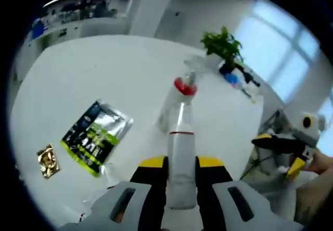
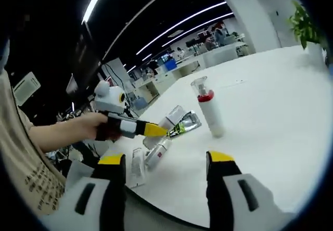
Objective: Arrange the skincare products in the storage area until every visible bottle or jar stands upright without overlapping.
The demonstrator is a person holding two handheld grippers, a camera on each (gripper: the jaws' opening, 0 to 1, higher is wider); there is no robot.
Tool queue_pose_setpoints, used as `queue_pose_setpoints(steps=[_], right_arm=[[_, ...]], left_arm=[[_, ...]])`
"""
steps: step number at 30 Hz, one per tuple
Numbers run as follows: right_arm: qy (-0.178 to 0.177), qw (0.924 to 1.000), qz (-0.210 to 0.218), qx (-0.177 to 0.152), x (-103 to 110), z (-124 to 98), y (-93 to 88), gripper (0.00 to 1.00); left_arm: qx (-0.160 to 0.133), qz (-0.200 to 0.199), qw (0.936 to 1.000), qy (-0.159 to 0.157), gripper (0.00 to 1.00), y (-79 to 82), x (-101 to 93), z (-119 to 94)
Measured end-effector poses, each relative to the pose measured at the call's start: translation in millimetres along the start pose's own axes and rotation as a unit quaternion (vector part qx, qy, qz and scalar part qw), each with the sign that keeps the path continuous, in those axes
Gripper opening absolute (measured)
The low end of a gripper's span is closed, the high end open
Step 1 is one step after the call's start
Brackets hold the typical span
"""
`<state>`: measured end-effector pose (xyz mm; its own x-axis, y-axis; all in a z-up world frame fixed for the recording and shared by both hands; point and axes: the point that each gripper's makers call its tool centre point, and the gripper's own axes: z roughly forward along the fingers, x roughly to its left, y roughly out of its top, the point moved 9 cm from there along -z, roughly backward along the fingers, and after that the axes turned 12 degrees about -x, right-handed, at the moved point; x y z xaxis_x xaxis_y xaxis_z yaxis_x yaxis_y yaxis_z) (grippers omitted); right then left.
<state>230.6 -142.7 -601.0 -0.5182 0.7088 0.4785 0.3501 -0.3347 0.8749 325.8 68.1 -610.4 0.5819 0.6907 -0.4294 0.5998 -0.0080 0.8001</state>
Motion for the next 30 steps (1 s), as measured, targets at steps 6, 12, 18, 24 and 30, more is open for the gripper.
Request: queue_pose_setpoints(steps=[6, 12, 18, 24, 30], right_arm=[[0.033, 0.9991, 0.022, -0.012, 13.6, 7.2, 6.4, 0.60], [0.085, 0.9937, 0.060, -0.041, 33.7, 16.1, 10.1, 0.59], [0.114, 0.9880, 0.087, -0.057, 46.9, 19.0, 9.4, 0.56], [0.126, 0.9816, 0.112, -0.090, 54.8, 22.1, 12.3, 0.47], [0.157, 0.9769, 0.119, -0.083, 69.0, 25.3, 14.6, 0.46]], left_arm=[[-0.055, -0.039, 0.9963, -0.053, 0.17, 7.4, -29.9, -23.1], [-0.082, -0.056, 0.9901, -0.099, 0.17, 8.4, -48.7, -44.1], [-0.097, -0.079, 0.9849, -0.120, 0.17, 0.6, -56.7, -65.1], [-0.126, -0.114, 0.9718, -0.164, 0.17, -4.5, -63.8, -81.7], [-0.137, -0.133, 0.9622, -0.194, 0.17, -8.4, -71.4, -88.6]])
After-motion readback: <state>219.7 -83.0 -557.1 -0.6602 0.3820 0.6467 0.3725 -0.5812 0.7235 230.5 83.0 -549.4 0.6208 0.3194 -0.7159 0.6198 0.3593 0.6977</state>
